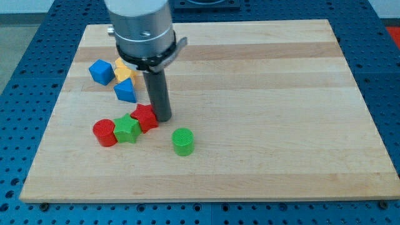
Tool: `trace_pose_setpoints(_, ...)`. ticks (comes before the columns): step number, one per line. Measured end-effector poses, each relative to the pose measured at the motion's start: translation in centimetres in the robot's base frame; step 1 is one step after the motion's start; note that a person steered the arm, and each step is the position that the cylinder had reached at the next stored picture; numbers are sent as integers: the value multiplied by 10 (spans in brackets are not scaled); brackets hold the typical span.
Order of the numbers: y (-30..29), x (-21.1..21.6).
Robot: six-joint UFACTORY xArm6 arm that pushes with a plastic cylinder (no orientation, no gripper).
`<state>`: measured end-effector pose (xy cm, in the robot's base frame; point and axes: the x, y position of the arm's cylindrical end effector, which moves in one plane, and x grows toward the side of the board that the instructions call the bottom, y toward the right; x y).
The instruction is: Push the green circle diagonal to the red star
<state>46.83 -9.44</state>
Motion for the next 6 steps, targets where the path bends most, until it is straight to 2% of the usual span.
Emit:
trace_pose_setpoints(1,11,-1)
trace_pose_setpoints(2,86,17)
trace_pose_setpoints(3,140,88)
trace_pose_setpoints(4,136,130)
trace_pose_setpoints(5,111,134)
trace_pose_setpoints(6,71,106)
